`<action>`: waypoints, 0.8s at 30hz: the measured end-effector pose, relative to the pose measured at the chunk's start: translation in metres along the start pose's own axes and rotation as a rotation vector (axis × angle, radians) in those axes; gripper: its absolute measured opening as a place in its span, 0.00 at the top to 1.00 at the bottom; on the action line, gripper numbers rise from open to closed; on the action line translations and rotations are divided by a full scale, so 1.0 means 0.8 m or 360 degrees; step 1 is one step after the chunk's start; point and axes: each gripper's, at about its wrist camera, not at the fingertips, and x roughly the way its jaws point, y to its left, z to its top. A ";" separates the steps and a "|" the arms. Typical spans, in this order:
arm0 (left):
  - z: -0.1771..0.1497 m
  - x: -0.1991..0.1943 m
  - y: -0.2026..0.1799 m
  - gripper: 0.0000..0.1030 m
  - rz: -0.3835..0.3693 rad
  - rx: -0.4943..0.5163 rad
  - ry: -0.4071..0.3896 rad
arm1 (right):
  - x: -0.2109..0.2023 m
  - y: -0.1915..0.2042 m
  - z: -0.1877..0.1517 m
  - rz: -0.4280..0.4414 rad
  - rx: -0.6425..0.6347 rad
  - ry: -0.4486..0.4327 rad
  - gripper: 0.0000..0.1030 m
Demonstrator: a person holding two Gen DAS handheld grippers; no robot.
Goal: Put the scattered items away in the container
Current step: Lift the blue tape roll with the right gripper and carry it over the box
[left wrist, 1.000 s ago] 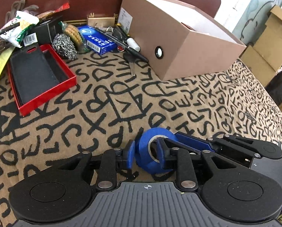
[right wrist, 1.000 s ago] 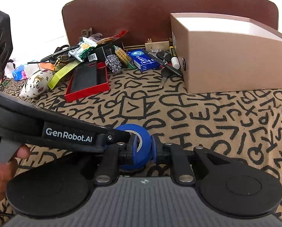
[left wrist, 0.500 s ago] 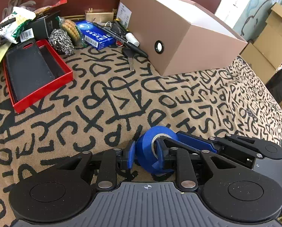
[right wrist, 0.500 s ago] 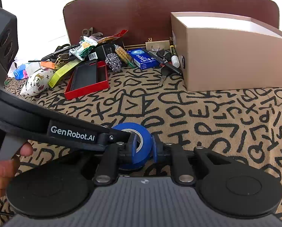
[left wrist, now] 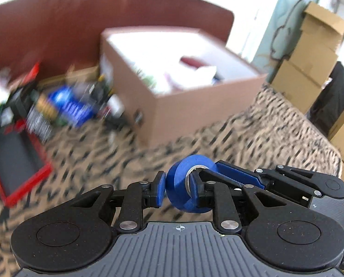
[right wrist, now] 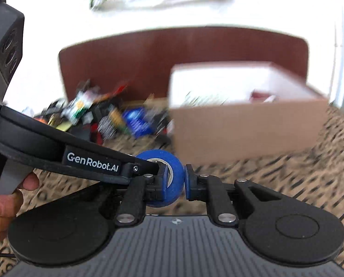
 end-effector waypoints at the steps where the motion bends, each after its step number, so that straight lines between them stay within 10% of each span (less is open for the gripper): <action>1: 0.013 0.002 -0.010 0.65 -0.0012 0.0024 -0.0028 | -0.003 -0.010 0.010 -0.0023 0.0002 -0.0032 0.84; 12: 0.148 0.055 -0.084 0.63 -0.0180 0.0085 -0.0210 | 0.010 -0.118 0.108 -0.0230 -0.0063 -0.0256 0.83; 24: 0.212 0.180 -0.087 0.63 -0.0319 -0.0076 -0.0094 | 0.087 -0.217 0.136 -0.0242 -0.0057 -0.0160 0.83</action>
